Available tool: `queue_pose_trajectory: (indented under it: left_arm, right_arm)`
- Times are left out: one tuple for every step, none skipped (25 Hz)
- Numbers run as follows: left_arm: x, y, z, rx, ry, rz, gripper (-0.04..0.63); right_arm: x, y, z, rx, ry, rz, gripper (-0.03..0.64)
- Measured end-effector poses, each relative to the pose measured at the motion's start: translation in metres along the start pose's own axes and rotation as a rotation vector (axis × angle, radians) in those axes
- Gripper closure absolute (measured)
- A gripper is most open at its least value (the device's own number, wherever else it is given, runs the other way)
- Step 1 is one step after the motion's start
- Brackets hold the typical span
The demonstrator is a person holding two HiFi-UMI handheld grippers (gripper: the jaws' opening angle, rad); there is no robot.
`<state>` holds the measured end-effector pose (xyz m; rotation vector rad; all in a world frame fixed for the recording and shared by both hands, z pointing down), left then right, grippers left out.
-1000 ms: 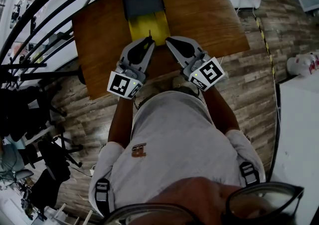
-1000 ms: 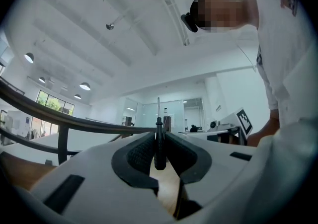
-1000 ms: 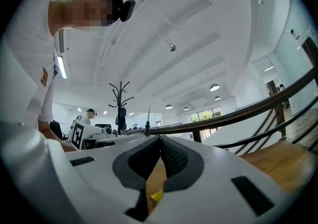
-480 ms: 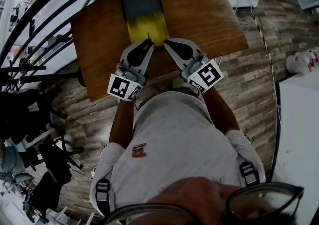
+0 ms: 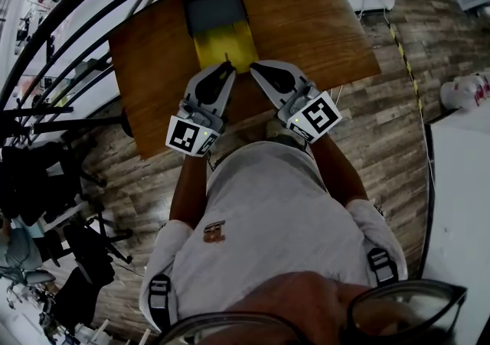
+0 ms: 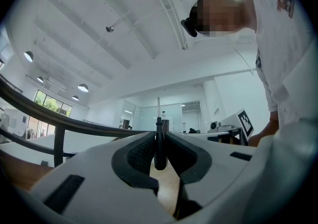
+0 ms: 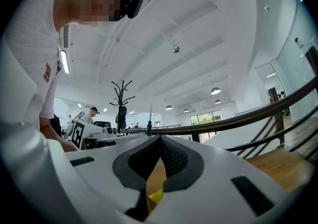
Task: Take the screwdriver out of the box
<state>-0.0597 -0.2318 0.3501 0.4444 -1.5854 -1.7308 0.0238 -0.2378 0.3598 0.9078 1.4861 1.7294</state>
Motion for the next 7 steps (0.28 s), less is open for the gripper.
queue_pose_trajectory:
  left_arm:
    - [-0.0004, 0.0001, 0.0001, 0.0, 0.001, -0.001, 0.52]
    - [-0.0008, 0.0004, 0.0005, 0.0, 0.001, -0.002, 0.52]
    - [-0.0012, 0.0005, 0.0009, -0.001, 0.002, -0.002, 0.52]
    - [-0.0016, 0.0005, 0.0013, -0.001, 0.002, -0.002, 0.52]
    - [-0.0018, 0.0004, 0.0014, -0.002, 0.003, -0.002, 0.52]
    - [-0.002, 0.0002, 0.0015, -0.003, 0.004, -0.002, 0.52]
    - [-0.0021, 0.0001, 0.0016, -0.004, 0.004, -0.002, 0.52]
  right_arm:
    - [0.0003, 0.0003, 0.0004, -0.001, 0.001, 0.0, 0.586]
    - [0.0009, 0.0006, 0.0009, -0.001, 0.001, -0.001, 0.586]
    - [0.0016, 0.001, 0.0014, 0.0, 0.002, 0.0, 0.584]
    - [0.0022, 0.0014, 0.0019, 0.0, 0.002, 0.0, 0.584]
    - [0.0025, 0.0016, 0.0022, 0.001, 0.003, 0.0, 0.585]
    - [0.0027, 0.0017, 0.0023, 0.001, 0.003, 0.001, 0.584]
    - [0.0028, 0.0018, 0.0024, 0.001, 0.004, 0.001, 0.586]
Point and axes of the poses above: the fingertips, and each gripper's own axes: z backward along the fingers, x to its left, y out of its underside, the point moved 3 cm from there along z, backward along the fingers, and after that the axes turned 10 degrees about z, right-handed, at the moved point
